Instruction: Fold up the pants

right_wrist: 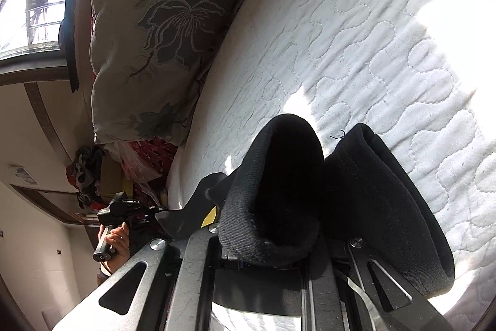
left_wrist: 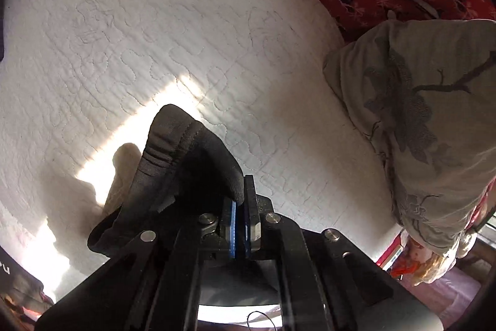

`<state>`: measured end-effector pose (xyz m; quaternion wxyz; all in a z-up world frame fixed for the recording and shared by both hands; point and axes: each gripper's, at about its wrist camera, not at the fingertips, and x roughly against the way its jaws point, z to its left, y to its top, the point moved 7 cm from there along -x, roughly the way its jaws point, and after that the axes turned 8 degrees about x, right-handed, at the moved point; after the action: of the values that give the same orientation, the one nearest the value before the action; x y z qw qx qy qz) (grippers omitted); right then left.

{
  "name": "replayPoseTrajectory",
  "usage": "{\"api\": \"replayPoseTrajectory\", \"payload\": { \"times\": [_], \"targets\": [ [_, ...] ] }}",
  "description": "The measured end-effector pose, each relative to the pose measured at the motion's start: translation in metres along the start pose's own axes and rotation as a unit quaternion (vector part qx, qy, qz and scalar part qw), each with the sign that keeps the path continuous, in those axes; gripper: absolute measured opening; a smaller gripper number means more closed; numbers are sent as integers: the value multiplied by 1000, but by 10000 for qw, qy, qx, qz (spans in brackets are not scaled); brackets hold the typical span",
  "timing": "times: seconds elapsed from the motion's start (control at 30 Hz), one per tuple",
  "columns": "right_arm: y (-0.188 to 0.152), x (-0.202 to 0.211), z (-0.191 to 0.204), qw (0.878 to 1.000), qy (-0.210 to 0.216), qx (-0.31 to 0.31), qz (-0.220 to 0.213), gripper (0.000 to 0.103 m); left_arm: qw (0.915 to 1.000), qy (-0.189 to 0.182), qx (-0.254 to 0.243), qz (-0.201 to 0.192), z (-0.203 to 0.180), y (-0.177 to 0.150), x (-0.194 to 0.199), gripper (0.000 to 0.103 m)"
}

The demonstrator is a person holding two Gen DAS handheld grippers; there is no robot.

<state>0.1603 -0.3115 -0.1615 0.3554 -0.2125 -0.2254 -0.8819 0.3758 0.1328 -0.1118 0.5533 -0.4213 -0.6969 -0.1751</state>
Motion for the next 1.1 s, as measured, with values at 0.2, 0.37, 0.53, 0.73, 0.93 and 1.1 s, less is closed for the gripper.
{"api": "replayPoseTrajectory", "payload": {
  "times": [0.2, 0.37, 0.53, 0.73, 0.93, 1.1],
  "targets": [
    [1, 24, 24, 9986, 292, 417, -143, 14, 9869, -1219, -774, -721, 33, -52, 57, 2],
    [-25, 32, 6, 9987, 191, 461, 83, 14, 9647, -2135, -1051, -1126, 97, -104, 60, 2],
    [-41, 39, -15, 9994, 45, 322, 90, 14, 9709, -1954, -1042, -913, 145, -130, 9, 2],
    [-37, 43, -4, 9986, -136, 499, 123, 14, 9709, -2271, -526, -543, 144, -104, 16, 2],
    [-24, 41, 11, 9985, -66, 547, -65, 14, 9657, -1991, -1034, -1306, 69, -53, 82, 2],
    [-23, 28, 19, 9982, -52, 591, -35, 14, 9659, -1477, -1600, -1402, 5, -29, 77, 2]
  ]
}}
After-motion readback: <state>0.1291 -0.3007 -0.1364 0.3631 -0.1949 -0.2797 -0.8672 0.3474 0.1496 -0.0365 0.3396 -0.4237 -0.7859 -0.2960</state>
